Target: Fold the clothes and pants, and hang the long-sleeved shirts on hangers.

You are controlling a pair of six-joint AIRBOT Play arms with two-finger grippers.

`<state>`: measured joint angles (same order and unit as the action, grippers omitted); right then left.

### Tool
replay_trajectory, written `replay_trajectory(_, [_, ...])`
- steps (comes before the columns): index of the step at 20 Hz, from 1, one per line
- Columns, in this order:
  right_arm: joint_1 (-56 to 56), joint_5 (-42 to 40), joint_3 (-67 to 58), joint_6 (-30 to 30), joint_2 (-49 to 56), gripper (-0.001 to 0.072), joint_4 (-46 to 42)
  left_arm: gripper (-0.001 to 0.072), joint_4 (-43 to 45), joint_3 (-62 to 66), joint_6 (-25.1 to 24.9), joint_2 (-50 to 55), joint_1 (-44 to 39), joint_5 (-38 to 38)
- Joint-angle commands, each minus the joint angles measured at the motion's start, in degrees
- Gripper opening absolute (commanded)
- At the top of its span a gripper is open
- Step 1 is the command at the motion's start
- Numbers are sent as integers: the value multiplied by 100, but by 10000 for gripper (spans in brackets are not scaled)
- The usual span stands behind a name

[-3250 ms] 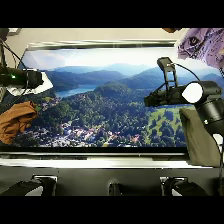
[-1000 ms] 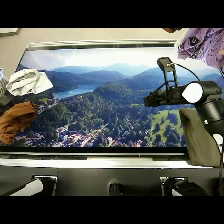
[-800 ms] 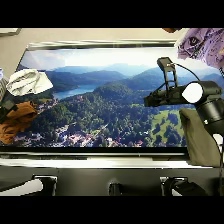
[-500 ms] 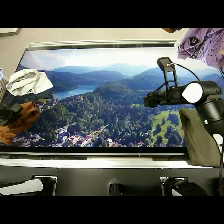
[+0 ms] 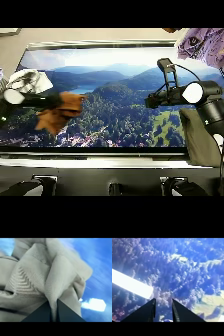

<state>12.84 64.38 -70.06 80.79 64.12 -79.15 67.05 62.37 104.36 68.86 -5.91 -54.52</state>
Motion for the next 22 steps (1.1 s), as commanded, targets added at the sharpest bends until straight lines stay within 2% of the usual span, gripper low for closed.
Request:
replay_trajectory(1, [2,94,-4,4,-50,247,-422,14,-448,0,649,-155,-1969,527])
replay_trajectory(4, [4,378,-4,4,-157,247,-848,14,-452,0,1373,422,-3123,1252])
replay_trajectory(7, [2,680,-4,2,-258,261,-1119,25,-542,0,1655,1086,-3615,1405])
replay_trajectory(8, [2,817,-4,4,-264,336,-1169,159,-597,0,1655,1180,-3637,1357])
replay_trajectory(9, [2,931,-4,48,-269,407,-1176,526,-603,2,1652,1193,-3600,1311])
replay_trajectory(10, [2,931,-4,223,-269,440,-1182,719,-599,11,1646,1139,-3491,1257])
replay_trajectory(12, [-33,785,-2,463,-269,443,-1421,720,-573,133,1237,907,-3005,745])
replay_trajectory(13, [-197,621,-4,804,-267,443,-1698,720,-437,221,1027,719,-2669,376])
replay_trajectory(15, [-994,275,2,1519,-205,542,-1665,720,-63,321,739,256,-1971,-262])
replay_trajectory(16, [-1526,232,9,1670,-81,542,-1231,720,24,321,570,28,-1637,-461])
replay_trajectory(17, [-2131,297,11,1698,173,542,-343,720,74,321,387,-177,-1296,-610])
replay_trajectory(19, [-2955,564,85,1147,872,542,1749,720,72,321,96,-413,-750,-732])
replay_trajectory(21, [-3169,1032,164,570,1637,549,2953,720,72,321,57,-459,-363,-745])
replay_trajectory(22, [-3117,1257,164,315,1976,549,3174,720,72,319,57,-452,-219,-745])
